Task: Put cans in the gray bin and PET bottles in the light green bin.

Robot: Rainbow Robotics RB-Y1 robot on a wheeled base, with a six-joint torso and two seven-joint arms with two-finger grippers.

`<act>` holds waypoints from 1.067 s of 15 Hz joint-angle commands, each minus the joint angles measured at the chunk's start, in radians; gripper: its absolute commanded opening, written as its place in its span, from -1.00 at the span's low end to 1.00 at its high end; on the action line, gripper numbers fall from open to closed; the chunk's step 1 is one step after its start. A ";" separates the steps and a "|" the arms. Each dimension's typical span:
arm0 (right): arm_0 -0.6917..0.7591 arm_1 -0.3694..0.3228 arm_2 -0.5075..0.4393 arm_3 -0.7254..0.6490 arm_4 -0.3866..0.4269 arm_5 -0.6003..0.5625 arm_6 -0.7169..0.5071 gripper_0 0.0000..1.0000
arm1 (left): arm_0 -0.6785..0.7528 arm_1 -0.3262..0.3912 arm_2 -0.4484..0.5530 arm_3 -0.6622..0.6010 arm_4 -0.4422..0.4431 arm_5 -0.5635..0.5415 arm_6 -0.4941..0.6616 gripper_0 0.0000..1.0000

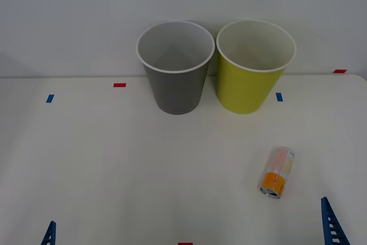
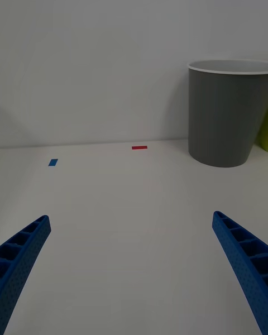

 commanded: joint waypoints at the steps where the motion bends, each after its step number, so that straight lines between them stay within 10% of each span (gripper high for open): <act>1: 0.000 0.000 0.000 0.000 0.000 0.000 0.000 1.00 | 0.000 0.000 0.000 0.000 0.000 0.000 0.000 1.00; 16: 0.000 0.000 0.000 0.000 0.000 0.000 0.000 1.00 | 0.000 0.000 0.000 0.000 0.000 0.000 0.000 1.00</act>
